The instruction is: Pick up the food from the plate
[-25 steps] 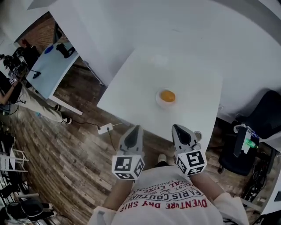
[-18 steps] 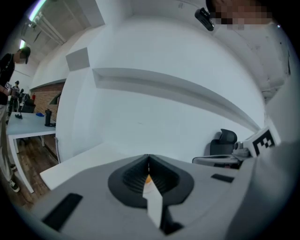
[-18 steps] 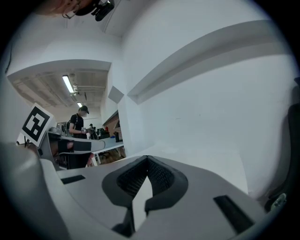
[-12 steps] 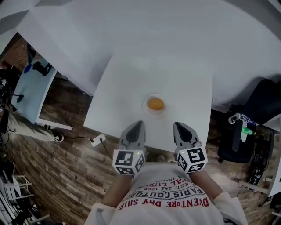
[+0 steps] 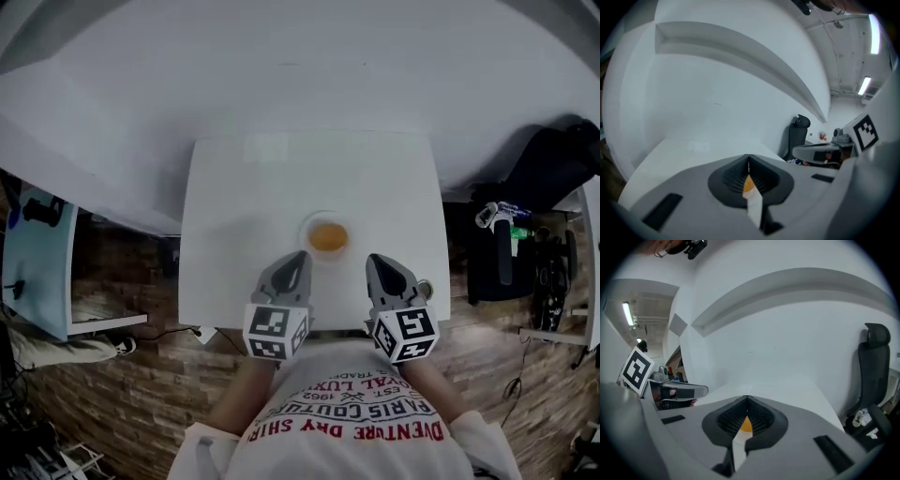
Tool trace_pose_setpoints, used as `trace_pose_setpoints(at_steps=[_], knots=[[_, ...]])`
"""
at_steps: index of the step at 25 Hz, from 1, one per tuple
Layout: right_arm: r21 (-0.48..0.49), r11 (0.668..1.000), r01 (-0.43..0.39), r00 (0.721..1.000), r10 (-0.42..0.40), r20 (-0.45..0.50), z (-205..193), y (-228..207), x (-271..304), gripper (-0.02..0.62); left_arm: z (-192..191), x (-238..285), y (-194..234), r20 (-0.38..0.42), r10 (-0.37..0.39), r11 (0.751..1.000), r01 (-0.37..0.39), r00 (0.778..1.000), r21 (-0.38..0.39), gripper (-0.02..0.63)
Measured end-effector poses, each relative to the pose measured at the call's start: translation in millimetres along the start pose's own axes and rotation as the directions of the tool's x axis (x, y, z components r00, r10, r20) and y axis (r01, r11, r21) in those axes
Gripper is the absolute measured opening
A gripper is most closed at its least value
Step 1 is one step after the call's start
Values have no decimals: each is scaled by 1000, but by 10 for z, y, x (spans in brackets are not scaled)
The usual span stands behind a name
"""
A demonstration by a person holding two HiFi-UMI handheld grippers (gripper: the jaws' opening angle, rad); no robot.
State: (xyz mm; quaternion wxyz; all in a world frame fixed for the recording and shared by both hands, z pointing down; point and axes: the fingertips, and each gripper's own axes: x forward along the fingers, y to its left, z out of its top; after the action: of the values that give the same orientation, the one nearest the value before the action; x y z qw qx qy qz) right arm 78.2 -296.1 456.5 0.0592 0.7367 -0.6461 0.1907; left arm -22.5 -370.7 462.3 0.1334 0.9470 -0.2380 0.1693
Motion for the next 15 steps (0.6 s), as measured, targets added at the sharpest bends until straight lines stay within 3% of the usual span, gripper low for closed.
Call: trace_pose_setpoints(at_steps=[8,12,13,15], knots=[[36,993,113,992,-111,-62,-184,-66,183,9,-189,253,70,-84,-136,989,140,987,42,8],[52,988,144,986,-140,-88,-268,-122,275,9,-327,423,50,-137,-204,969,220,969,115,12],[56,987,149,985,-144,-95,-293,-131,287,9,-361,468,36,-158,-220,960,242,963,138,29],[60,986,156,982,-148,-114,-356,-146,295,9,-439,554,-5,-206,-254,942,290,945,169,134]])
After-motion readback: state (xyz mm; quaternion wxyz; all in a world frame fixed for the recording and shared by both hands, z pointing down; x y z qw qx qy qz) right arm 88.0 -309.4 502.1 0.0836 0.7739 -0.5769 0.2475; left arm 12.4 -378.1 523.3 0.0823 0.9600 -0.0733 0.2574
